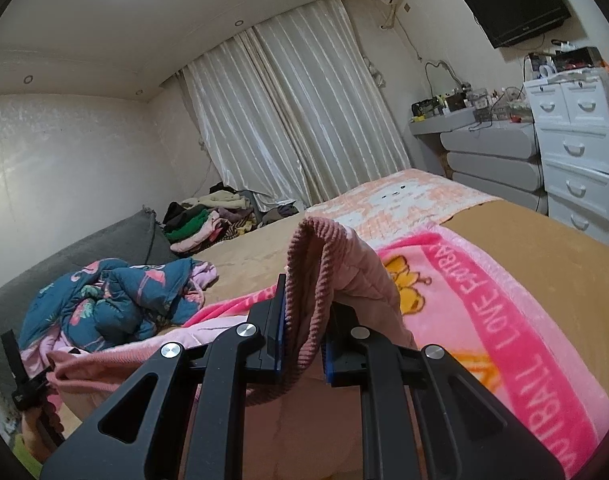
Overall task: Fold large clothes
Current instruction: 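Lift the hem with both tools and fold it toward the collar, then lay the hem over the jacket and open both tools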
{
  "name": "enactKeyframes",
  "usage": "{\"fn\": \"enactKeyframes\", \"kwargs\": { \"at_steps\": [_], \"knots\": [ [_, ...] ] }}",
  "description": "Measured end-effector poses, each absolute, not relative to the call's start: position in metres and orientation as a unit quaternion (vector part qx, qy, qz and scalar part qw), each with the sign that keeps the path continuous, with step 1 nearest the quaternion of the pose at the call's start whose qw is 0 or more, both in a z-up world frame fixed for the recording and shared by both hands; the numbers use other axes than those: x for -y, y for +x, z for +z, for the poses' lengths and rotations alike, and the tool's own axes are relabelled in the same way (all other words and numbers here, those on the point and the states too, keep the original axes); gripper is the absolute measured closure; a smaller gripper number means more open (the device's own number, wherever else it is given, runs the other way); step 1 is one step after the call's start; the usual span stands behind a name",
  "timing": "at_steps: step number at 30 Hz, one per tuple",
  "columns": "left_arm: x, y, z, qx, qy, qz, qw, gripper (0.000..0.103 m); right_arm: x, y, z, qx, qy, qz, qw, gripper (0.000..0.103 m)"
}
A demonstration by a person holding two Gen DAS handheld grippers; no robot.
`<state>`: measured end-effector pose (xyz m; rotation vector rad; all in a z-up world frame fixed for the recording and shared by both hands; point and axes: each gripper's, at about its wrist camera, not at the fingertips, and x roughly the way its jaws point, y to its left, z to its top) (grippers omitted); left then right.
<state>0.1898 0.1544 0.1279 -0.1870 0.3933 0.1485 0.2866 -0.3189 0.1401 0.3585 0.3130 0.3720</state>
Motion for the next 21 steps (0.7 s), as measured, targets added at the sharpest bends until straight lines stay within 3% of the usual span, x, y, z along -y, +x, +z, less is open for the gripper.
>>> {"fn": "enactKeyframes", "kwargs": {
  "at_steps": [21],
  "knots": [
    [-0.169, 0.295, 0.071, -0.246, -0.044, 0.109, 0.962, 0.091, 0.295, 0.390, 0.096, -0.207, 0.147, 0.169, 0.952, 0.087]
  ]
}}
